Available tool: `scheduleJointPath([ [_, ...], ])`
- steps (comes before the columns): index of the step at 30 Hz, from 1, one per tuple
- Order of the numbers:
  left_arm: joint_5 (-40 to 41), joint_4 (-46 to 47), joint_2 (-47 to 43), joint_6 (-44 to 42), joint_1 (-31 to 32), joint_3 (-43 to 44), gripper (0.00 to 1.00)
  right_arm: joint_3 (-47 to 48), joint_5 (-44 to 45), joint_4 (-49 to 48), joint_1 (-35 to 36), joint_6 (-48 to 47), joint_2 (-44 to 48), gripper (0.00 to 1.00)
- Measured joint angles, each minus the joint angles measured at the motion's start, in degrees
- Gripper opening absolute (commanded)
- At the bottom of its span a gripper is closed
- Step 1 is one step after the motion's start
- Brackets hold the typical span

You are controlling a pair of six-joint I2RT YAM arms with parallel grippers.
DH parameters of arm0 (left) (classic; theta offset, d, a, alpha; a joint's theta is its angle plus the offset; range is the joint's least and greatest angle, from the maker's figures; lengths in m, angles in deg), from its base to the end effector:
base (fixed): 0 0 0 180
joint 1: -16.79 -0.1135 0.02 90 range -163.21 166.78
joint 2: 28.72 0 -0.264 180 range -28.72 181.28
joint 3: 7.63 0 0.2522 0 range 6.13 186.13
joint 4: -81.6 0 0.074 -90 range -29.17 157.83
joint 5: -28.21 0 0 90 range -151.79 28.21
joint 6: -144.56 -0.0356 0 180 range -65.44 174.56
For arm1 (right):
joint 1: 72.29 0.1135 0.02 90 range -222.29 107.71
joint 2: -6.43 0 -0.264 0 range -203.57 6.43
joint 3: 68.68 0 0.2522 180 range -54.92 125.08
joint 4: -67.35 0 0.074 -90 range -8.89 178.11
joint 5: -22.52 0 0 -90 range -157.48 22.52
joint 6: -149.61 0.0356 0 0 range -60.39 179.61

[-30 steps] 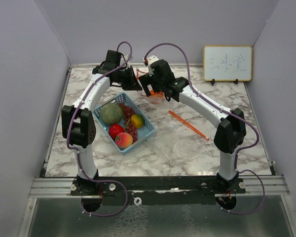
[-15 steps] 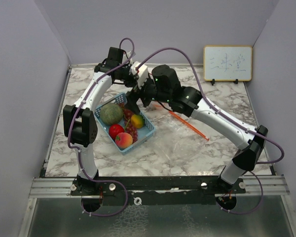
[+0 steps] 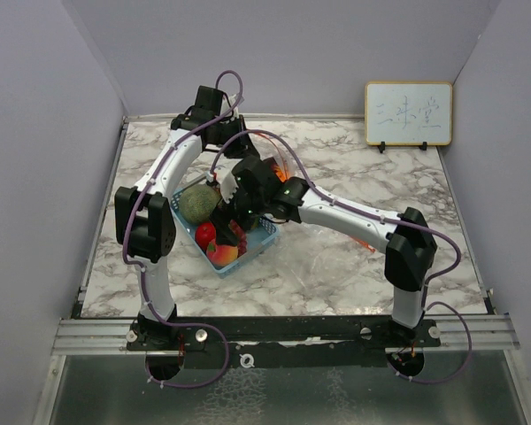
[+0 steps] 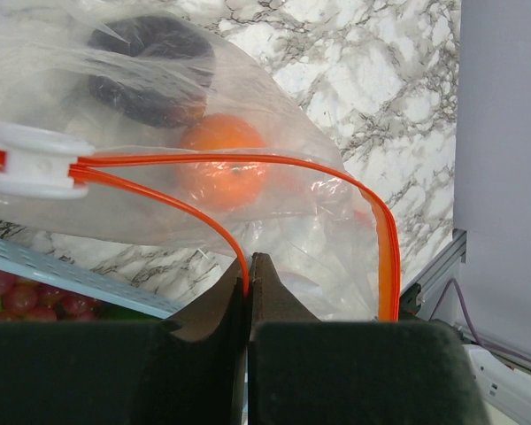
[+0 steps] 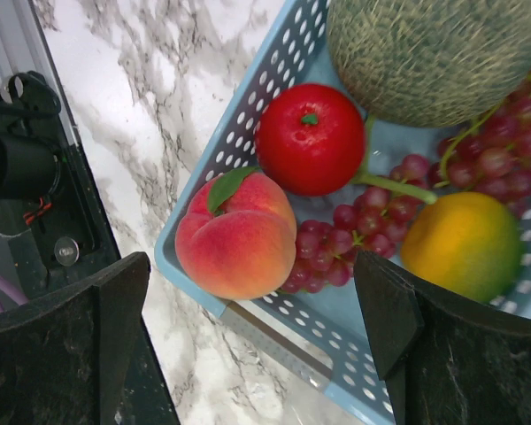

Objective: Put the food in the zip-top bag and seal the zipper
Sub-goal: Pick up the fake fruit from the bin.

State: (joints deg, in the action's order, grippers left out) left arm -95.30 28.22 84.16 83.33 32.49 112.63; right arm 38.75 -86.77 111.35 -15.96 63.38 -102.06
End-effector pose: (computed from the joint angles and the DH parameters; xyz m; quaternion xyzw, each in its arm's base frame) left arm 0.4229 -0.1393 0.3145 0.0062 0.8943 -0.3831 0.2309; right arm 0.2297 0.3660 0.2830 -0.4608 0.7885 0.3227 0.2486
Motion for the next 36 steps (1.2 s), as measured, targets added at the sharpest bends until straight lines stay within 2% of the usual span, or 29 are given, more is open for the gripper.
scheduleJointPath([
  [6, 0.5, -0.3, 0.4, -0.2, 0.7, 0.0, 0.0, 0.0, -2.2, 0.6, 0.6, 3.3, -5.0, 0.98],
  [12, 0.9, -1.0, 0.7, -0.5, 0.9, 0.0, 0.0, 0.0, -2.7, 1.9, 1.2, 5.1, -6.0, 0.97],
  [14, 1.0, -1.0, 0.8, -0.6, 0.9, 0.0, 0.0, 0.0, -2.8, 2.0, 1.3, 5.4, -6.3, 0.91],
  [20, 1.0, -1.2, 1.2, -0.7, 1.1, 0.0, 0.0, -0.8, -3.6, 2.4, 1.4, 5.6, -7.9, 0.61],
  [24, 1.1, -1.2, 1.3, -0.7, 1.3, 0.0, 0.0, -0.8, -3.6, 2.7, 1.4, 5.5, -8.2, 0.45],
  [30, 1.1, -1.2, 1.4, -0.7, 1.3, 0.0, 0.0, -0.8, -2.1, 3.0, 1.4, 5.2, -7.0, 0.44],
  [36, 1.3, -1.2, 1.4, -0.9, 1.3, 0.0, 0.0, 0.0, 0.6, 4.3, 1.4, 3.3, 0.7, 0.47],
])
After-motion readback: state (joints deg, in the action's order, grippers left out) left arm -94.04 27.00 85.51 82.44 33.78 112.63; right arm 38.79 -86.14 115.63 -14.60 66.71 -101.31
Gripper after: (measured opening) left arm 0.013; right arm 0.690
